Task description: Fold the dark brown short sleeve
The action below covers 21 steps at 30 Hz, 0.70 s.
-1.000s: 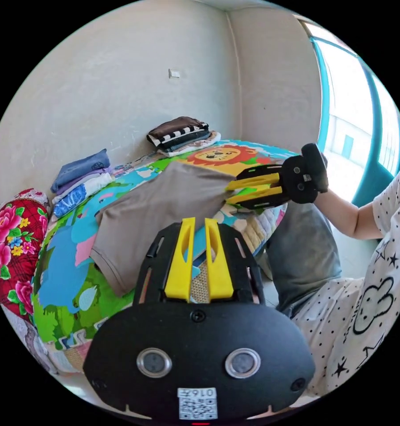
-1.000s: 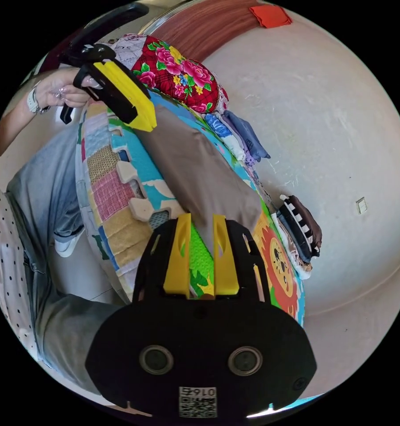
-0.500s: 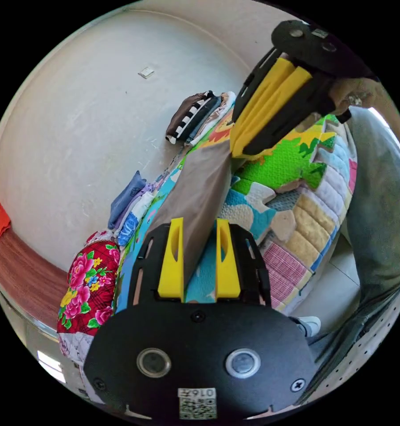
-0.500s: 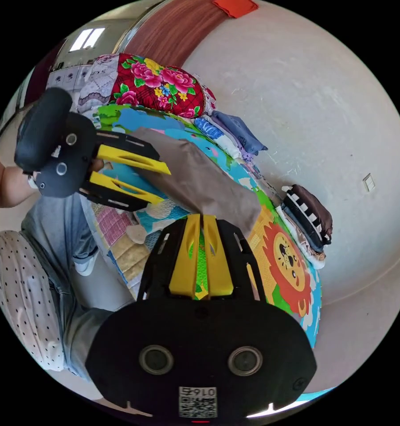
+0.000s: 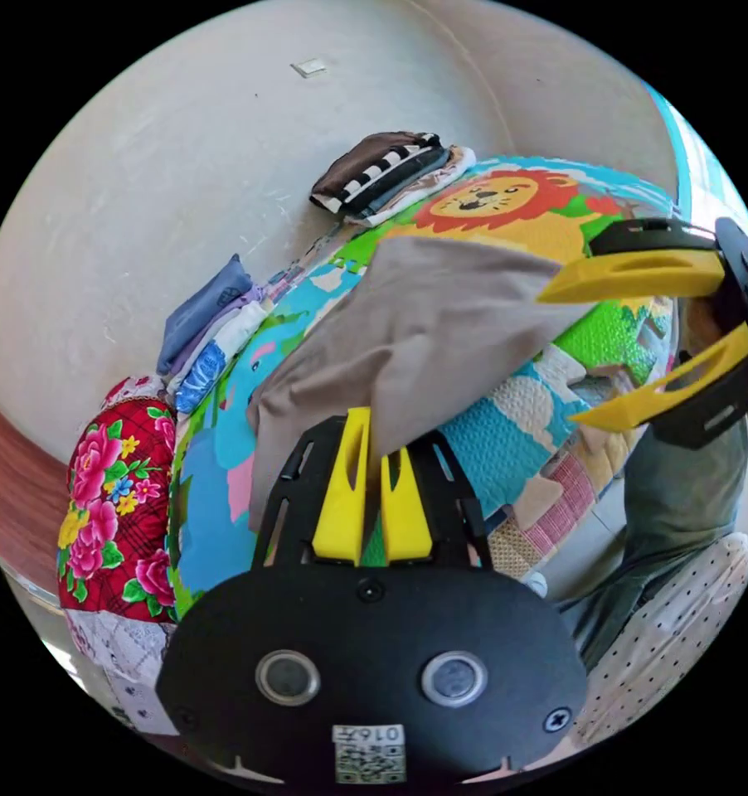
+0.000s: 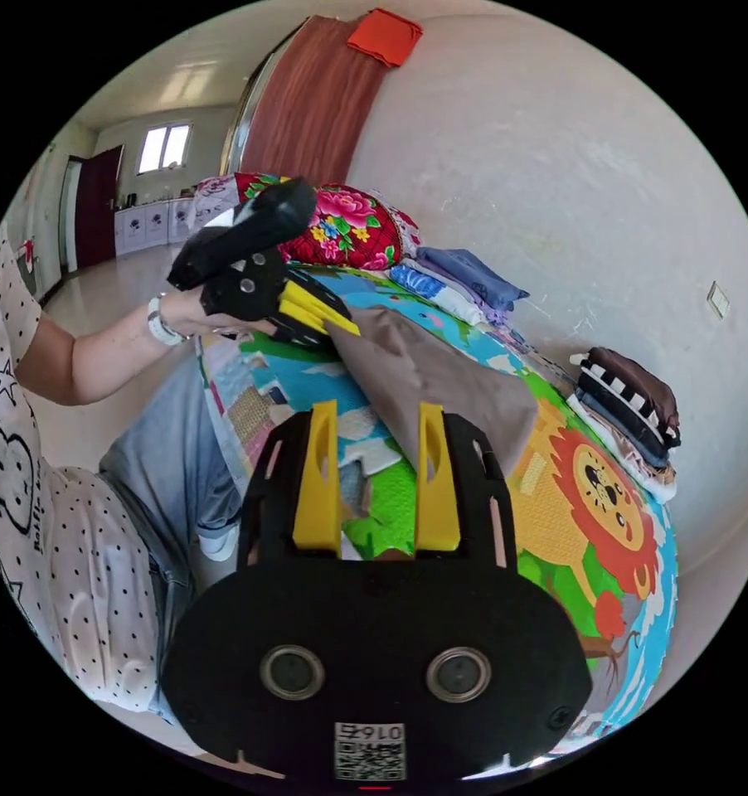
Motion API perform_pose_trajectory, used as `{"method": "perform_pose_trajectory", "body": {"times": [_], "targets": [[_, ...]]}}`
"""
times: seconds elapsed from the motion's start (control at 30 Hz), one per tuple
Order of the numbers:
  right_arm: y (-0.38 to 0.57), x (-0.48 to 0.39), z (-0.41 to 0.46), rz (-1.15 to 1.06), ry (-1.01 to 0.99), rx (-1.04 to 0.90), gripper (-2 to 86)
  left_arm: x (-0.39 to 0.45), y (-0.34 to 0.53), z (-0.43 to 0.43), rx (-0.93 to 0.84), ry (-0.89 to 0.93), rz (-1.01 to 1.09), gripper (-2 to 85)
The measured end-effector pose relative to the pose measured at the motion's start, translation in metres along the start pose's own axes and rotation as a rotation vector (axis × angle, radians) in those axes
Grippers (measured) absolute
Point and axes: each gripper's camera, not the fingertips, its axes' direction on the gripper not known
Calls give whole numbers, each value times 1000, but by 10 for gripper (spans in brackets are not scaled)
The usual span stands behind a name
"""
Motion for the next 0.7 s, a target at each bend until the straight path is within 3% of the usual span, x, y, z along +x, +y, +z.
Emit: {"method": "perform_pose_trajectory", "body": {"times": [0.2,0.27,0.37,0.47,0.7], "targets": [[-60,-62,56,-102,259,-92,139,-8,0,2,1,50,-37,-10],[-83,-77,92,-133,356,-283,132,-6,2,3,3,52,-31,-10],[-102,-91,102,-153,411,-329,117,-1,6,3,11,41,-20,-10],[-108,-95,116,-187,597,-397,111,0,10,4,25,46,-27,-9],[-84,-73,129,-203,768,-564,59,9,26,13,43,21,-19,6]]}}
